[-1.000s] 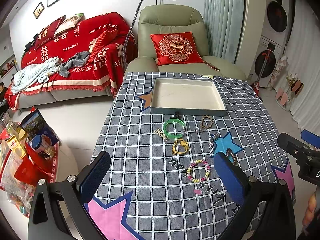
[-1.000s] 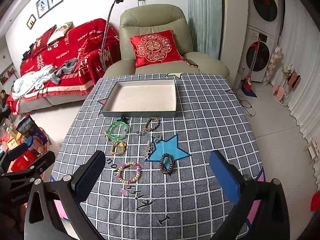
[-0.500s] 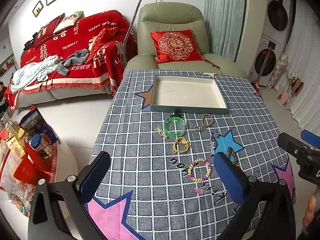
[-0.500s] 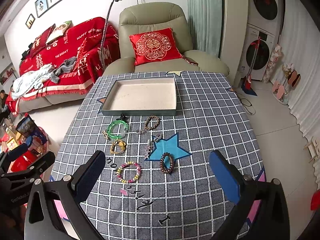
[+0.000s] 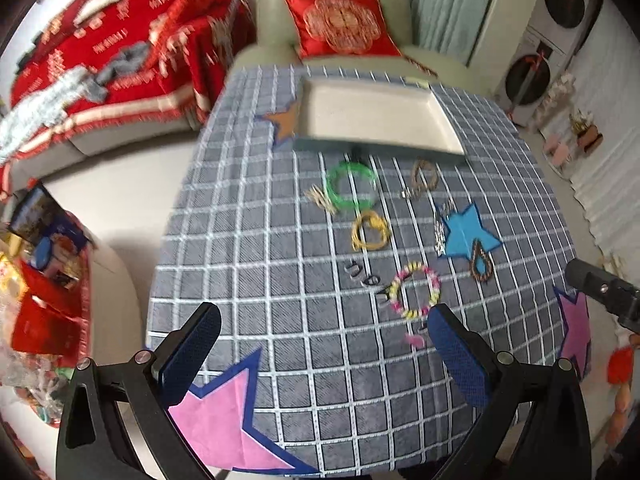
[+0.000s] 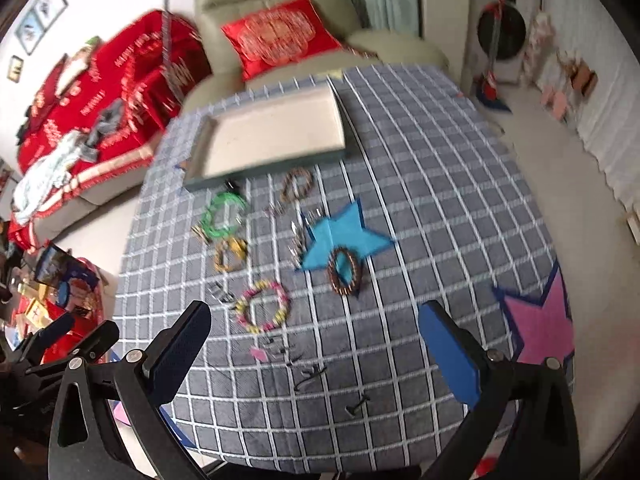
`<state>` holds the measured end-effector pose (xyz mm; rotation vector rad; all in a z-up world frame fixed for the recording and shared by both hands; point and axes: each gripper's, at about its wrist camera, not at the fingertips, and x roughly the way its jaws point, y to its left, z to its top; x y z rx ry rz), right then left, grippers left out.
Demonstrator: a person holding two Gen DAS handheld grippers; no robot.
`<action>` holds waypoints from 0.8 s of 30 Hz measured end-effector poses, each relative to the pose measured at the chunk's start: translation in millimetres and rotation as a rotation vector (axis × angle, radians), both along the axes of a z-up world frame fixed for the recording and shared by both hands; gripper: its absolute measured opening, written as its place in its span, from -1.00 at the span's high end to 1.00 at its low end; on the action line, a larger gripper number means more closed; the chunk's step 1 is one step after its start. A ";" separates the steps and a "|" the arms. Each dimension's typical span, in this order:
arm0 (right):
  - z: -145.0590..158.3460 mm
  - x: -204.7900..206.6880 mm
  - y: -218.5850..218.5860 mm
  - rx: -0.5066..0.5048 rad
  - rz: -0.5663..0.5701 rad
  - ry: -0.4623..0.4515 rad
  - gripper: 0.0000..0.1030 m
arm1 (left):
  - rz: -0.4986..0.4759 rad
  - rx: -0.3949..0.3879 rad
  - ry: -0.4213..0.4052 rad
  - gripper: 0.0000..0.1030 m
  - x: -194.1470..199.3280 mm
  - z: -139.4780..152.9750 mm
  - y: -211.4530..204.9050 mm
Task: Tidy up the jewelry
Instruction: 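Grasp the pink-and-yellow beaded bracelet with the left gripper while the right gripper grasps the brown coil hair tie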
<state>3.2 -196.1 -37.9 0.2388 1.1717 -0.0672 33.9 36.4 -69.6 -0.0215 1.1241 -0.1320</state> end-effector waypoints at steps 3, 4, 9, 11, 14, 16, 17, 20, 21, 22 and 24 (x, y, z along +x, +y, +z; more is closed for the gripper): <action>-18.4 9.1 -5.0 -0.001 -0.016 0.095 -1.00 | -0.027 -0.016 0.047 -1.00 9.0 -17.4 -1.5; -25.6 10.6 -7.7 -0.001 -0.024 0.116 -1.00 | -0.048 -0.007 0.068 -1.00 13.2 -27.1 -6.5; -59.9 26.5 -23.1 0.002 -0.058 0.207 -1.00 | -0.113 0.029 0.131 -1.00 30.3 -63.0 -31.2; -71.3 36.8 -25.0 0.000 -0.052 0.228 -1.00 | -0.125 0.031 0.146 -1.00 35.6 -73.6 -39.9; -90.7 52.7 -28.6 -0.005 -0.044 0.262 -1.00 | -0.134 0.041 0.162 -1.00 44.6 -86.9 -53.2; -101.7 62.9 -30.2 -0.001 -0.038 0.281 -1.00 | -0.128 0.042 0.167 -1.00 50.6 -91.7 -59.7; -106.4 67.7 -30.4 -0.003 -0.034 0.287 -1.00 | -0.126 0.041 0.170 -1.00 53.2 -93.8 -62.0; -118.8 80.7 -32.5 0.011 -0.035 0.308 -1.00 | -0.125 0.047 0.184 -1.00 62.3 -103.4 -69.1; -122.3 84.6 -32.9 0.019 -0.036 0.313 -1.00 | -0.125 0.050 0.186 -1.00 64.7 -105.9 -70.6; -125.6 88.5 -32.3 0.022 -0.031 0.318 -1.00 | -0.124 0.051 0.190 -1.00 67.5 -109.0 -72.7; -132.5 96.6 -29.7 0.020 -0.016 0.328 -0.99 | -0.124 0.046 0.196 -0.96 71.5 -113.2 -75.7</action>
